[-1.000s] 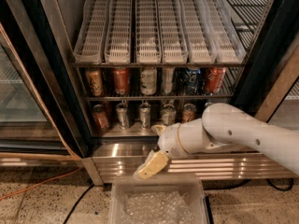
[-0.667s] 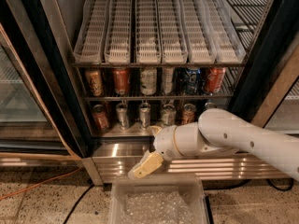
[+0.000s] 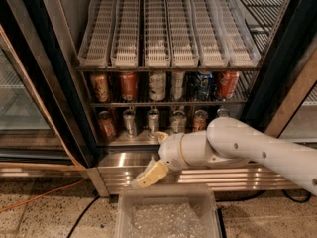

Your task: Pick coke can from middle shelf of fridge

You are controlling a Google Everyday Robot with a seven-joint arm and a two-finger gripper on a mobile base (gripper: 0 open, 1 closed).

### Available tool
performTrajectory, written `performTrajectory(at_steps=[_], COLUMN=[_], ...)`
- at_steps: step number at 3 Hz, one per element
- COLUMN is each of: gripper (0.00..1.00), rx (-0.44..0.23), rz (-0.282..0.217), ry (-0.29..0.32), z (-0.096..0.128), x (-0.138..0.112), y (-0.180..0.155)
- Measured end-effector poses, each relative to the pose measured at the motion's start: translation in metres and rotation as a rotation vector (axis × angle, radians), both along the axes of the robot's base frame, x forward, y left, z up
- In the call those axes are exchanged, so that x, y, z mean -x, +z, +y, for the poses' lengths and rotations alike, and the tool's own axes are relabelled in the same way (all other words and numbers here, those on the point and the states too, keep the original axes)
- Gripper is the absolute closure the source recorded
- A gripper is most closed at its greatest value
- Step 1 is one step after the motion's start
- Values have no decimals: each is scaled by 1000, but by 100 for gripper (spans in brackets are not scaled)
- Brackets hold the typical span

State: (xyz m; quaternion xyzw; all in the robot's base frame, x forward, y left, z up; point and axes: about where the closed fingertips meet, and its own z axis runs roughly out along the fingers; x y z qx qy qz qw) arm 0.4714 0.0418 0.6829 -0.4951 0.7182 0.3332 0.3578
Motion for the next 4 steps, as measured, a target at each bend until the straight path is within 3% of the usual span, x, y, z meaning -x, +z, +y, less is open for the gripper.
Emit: performTrajectory(at_steps=[2,3,4], gripper=[0,0,0], rx=[-51,-86,-86], rz=[-148,-185,-185], ry=[-76,-95,-95], z=[35,51,51], x=[-31,-40,-40], y=[17,18,18])
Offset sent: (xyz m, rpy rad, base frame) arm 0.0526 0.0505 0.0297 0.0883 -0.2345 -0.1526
